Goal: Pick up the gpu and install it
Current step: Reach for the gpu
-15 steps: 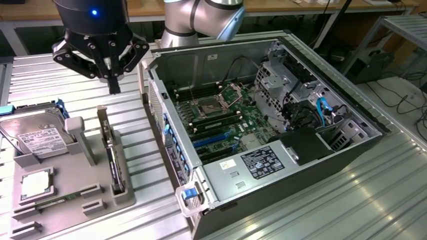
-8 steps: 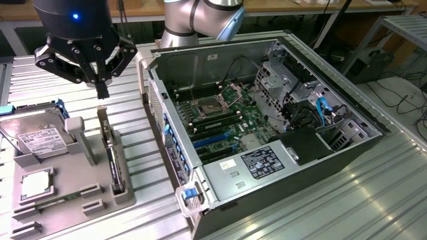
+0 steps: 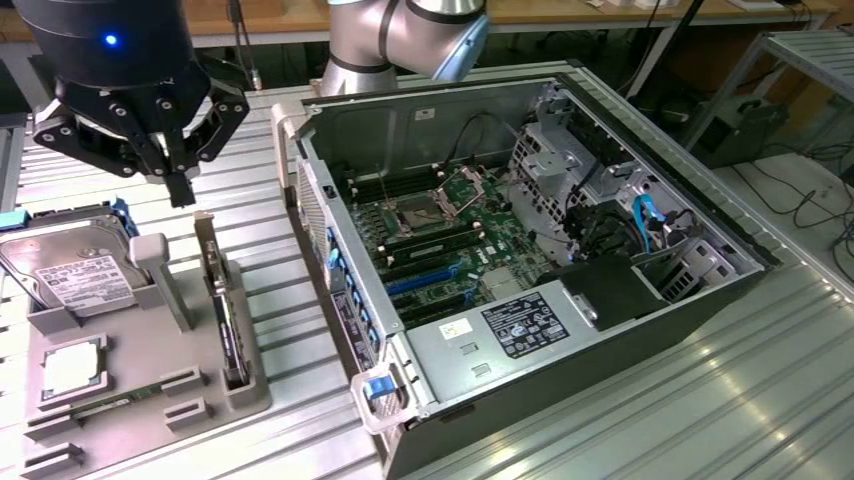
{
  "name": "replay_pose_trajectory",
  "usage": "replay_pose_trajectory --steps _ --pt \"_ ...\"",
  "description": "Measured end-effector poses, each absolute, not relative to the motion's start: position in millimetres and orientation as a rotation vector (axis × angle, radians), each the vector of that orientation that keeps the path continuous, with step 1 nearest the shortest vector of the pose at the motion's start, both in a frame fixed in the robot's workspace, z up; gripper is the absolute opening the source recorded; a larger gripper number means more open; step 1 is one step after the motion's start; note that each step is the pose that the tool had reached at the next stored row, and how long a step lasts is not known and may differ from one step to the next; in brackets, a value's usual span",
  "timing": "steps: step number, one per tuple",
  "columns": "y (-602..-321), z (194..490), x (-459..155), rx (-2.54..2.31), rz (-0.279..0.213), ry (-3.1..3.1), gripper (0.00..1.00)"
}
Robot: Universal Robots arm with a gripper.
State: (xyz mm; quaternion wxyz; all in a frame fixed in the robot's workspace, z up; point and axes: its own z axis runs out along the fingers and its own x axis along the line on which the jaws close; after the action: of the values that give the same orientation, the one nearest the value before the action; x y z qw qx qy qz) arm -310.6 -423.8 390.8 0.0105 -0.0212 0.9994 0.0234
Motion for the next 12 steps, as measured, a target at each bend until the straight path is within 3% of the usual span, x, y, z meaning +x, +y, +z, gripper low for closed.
replay_pose_trajectory --steps 12 --pt "-425.5 390.7 -314.5 -0.075 0.075 3.119 0.11"
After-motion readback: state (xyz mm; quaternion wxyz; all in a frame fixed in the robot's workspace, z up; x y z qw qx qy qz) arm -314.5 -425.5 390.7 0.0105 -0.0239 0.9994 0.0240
